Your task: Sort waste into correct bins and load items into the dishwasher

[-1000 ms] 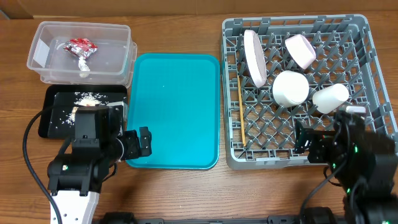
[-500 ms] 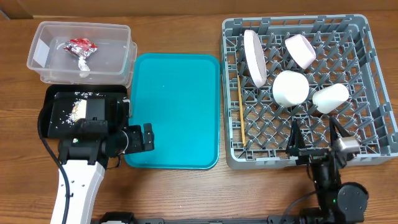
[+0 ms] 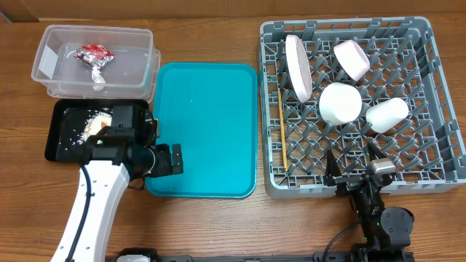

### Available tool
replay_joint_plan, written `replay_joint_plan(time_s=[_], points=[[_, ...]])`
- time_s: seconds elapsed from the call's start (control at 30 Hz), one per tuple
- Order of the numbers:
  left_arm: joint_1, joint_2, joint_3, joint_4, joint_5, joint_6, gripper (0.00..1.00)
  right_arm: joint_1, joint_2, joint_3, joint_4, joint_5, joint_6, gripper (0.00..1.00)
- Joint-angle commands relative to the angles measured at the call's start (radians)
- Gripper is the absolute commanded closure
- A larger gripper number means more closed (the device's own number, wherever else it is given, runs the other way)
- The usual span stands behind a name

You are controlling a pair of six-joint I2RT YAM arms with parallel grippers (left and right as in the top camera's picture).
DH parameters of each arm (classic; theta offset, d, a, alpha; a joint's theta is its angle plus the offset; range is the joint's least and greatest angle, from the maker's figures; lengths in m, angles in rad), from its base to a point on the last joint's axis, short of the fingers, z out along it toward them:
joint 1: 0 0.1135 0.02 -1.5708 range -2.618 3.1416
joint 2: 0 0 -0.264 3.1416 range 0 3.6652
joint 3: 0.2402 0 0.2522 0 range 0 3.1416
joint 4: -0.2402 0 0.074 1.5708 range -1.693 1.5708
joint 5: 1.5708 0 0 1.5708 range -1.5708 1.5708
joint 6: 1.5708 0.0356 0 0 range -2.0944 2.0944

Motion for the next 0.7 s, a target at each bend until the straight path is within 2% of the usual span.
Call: replay_joint_plan(time_s=[0.0,0.67], points=[[0.004,0.028,-0.003,0.0,0.007,-0.018,0.0,-0.001,-0.009,-0.01,0.006,-0.008,0.01,0.0],[0.004,0.054,-0.003,0.0,0.007,-0.018,0.0,-0.001,-0.009,-0.01,0.006,-0.008,0.01,0.0]])
